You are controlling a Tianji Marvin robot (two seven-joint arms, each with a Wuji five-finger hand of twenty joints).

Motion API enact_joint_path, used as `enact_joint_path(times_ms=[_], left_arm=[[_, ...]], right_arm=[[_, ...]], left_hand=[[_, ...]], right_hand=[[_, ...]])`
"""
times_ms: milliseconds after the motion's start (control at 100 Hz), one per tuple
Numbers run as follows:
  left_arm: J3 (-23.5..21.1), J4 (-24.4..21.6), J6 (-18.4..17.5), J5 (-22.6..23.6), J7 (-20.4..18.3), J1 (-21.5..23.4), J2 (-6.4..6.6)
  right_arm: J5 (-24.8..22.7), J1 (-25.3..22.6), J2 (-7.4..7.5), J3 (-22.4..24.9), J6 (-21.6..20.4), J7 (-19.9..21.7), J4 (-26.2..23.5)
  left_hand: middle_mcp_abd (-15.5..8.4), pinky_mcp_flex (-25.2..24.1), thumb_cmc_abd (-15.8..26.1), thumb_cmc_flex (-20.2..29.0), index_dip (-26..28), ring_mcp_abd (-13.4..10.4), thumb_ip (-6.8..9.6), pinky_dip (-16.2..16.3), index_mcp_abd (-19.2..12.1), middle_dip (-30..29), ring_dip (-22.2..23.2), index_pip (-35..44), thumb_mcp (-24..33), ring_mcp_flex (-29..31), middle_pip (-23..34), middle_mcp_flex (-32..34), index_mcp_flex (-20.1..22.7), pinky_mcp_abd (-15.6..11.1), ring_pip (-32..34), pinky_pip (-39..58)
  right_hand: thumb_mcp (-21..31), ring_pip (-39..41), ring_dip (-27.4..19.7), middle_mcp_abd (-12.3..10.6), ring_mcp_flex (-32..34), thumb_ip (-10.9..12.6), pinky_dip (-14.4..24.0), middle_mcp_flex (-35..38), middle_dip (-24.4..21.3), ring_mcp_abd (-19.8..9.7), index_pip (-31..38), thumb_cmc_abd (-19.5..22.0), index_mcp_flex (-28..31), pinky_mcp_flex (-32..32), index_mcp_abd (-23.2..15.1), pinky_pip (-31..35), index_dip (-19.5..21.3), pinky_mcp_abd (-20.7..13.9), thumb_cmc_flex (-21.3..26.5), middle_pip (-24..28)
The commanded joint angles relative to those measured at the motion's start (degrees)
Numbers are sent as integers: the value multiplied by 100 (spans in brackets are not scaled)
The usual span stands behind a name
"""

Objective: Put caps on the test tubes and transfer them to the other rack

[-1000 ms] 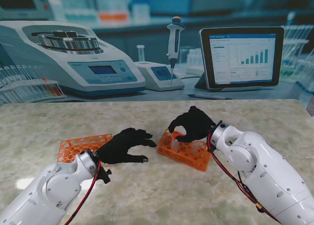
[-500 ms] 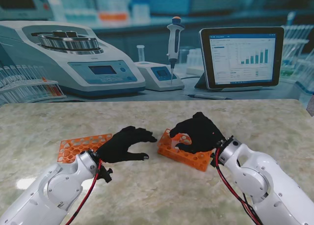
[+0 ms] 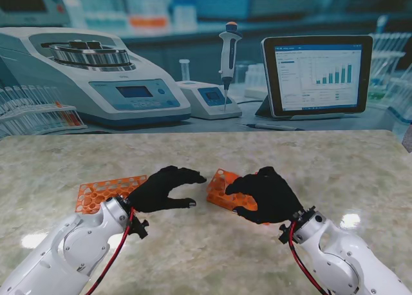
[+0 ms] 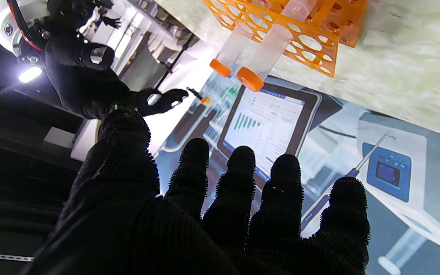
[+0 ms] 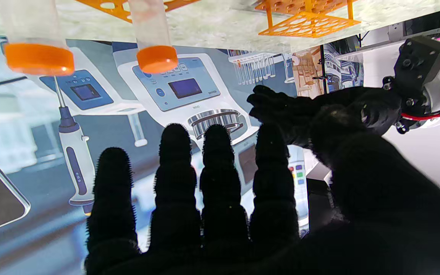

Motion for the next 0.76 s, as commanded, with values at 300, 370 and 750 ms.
enact_joint_path(times_ms=[300, 370, 750], left_arm=[[-117, -70, 96, 47, 6, 75, -21], [-134, -55, 113, 38, 3, 71, -23], [-185, -70, 140, 86, 25, 99, -25]], right_arm=[[-2, -475, -25, 301, 20, -88, 42], [9, -528, -35, 379, 22, -130, 37], [-67, -574, -60, 464, 15, -400, 45]], left_hand=[[44, -26, 230, -127, -186, 62, -151, -53, 65, -179, 4, -155, -115, 148, -114, -87, -159, 112, 39, 32], [58, -32, 237, -134, -194, 74, -151, -56, 66, -182, 6, -150, -117, 153, -117, -89, -158, 110, 40, 40], [53, -83, 232, -130, -212, 50, -150, -92, 37, -181, 9, -115, -116, 149, -111, -73, -134, 40, 36, 15]], right_hand=[[-529, -246, -251, -4, -316, 185, -529, -306, -224, -81, -119, 717, -349, -227, 136, -257, -169, 96, -161, -104], [-554, -247, -261, -6, -336, 190, -562, -320, -230, -71, -125, 743, -353, -233, 146, -239, -180, 90, -153, -104], [-588, -194, -248, -27, -277, 208, -631, -270, -215, -58, -98, 739, -312, -241, 154, -154, -184, 120, -122, -61]])
